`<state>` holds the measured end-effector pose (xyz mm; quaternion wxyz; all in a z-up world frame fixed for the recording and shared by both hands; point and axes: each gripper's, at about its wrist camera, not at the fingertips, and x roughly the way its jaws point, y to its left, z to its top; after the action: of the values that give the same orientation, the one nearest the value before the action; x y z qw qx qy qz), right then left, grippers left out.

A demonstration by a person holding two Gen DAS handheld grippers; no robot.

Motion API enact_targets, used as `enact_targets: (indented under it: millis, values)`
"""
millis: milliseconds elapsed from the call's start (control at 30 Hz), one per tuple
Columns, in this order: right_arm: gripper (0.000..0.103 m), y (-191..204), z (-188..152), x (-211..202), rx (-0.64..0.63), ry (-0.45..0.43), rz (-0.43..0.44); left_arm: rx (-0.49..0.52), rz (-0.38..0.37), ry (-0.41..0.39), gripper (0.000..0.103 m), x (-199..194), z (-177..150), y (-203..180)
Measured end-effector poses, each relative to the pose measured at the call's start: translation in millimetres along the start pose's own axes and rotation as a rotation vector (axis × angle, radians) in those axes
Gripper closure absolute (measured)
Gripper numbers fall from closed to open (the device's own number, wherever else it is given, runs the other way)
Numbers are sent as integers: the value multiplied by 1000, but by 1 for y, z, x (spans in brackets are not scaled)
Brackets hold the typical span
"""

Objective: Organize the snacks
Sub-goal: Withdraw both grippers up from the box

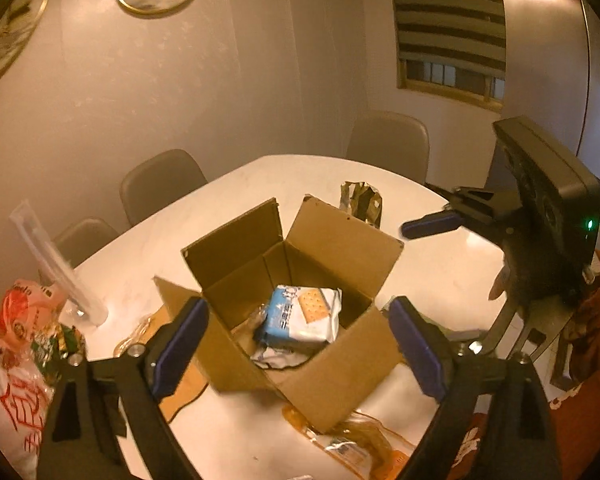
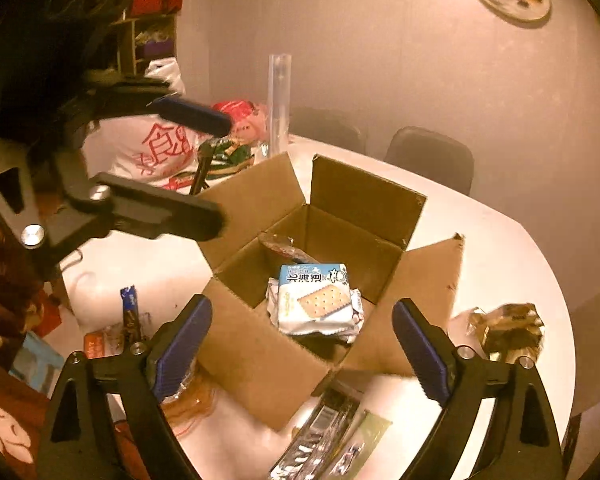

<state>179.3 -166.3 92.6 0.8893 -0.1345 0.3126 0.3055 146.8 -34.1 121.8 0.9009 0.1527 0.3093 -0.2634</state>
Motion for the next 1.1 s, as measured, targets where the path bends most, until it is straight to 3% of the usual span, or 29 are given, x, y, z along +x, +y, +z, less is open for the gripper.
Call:
enact_targets:
  millis: [200, 367, 600, 833, 900, 967, 1100]
  values:
    - [0, 13, -23, -29, 37, -47, -72, -97, 39, -25, 8, -16, -39, -12]
    - [0, 20, -54, -43, 56, -77, -187, -195, 57, -16, 8, -8, -79, -21]
    - [0, 10, -102, -40, 177, -76, -196, -318, 120, 5, 8, 13, -126, -33]
    - [1, -8, -144, -9, 249, -1, -213, -406, 148, 27, 8, 43, -156, -51]
    - [10, -14, -156, -1, 265, 11, -225, -424, 154, 31, 8, 50, -161, -55]
    - [26, -19, -163, 5, 277, 18, -234, -435, 172, 50, 8, 61, -165, -58]
    - [40, -28, -170, 12, 297, 22, -257, -450, 186, 87, 8, 80, -170, -62]
